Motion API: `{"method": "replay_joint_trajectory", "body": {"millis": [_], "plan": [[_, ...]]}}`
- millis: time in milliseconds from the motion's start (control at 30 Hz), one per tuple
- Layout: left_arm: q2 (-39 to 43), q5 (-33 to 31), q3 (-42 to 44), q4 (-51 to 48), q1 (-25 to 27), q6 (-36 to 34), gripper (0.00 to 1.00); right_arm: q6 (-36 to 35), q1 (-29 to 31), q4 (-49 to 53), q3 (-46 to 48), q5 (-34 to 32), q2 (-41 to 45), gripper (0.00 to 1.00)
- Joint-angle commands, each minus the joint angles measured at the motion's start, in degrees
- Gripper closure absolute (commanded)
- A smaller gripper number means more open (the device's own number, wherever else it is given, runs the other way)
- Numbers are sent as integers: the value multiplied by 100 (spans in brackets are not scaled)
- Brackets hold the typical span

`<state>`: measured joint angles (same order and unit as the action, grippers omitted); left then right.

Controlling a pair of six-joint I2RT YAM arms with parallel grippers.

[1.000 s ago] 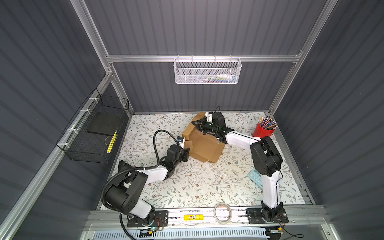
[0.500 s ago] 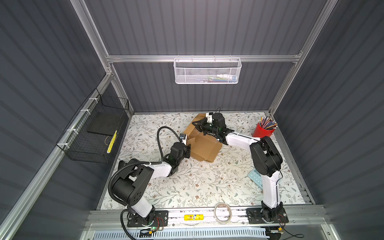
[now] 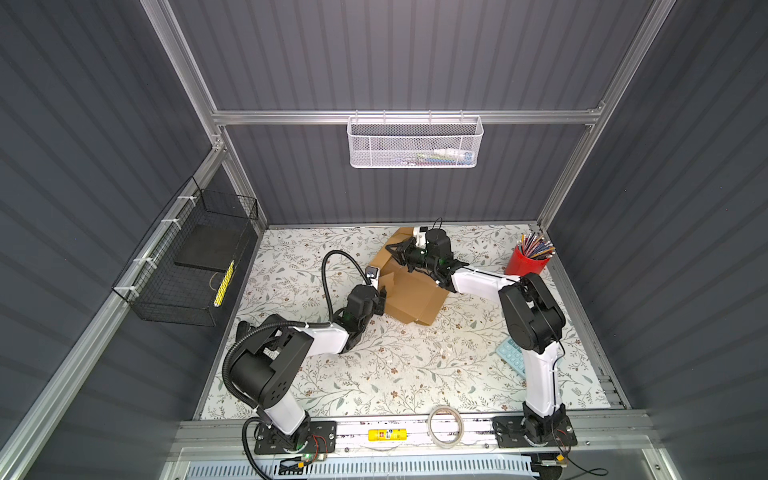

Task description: Fold the paper box

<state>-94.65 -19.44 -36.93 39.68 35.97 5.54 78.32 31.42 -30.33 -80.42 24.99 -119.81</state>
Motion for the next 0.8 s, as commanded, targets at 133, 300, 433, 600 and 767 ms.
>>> {"method": "replay_joint_trajectory", "body": {"millis": [133,300,433,600,767], "plan": [[-168,-400,-58,365,33,61,46,-37,27,-155,499,27,154,100],[-200,-503,-51,415,64,131,46,-1,22,-261,645,-19,171,100],[-212,-615,-25,476,99,167,44,33,24,-376,745,-55,164,100],[-203,-792,41,605,156,226,44,110,22,-547,883,-76,151,100],[-203,-977,101,715,226,281,43,139,26,-613,983,-115,162,100]]}}
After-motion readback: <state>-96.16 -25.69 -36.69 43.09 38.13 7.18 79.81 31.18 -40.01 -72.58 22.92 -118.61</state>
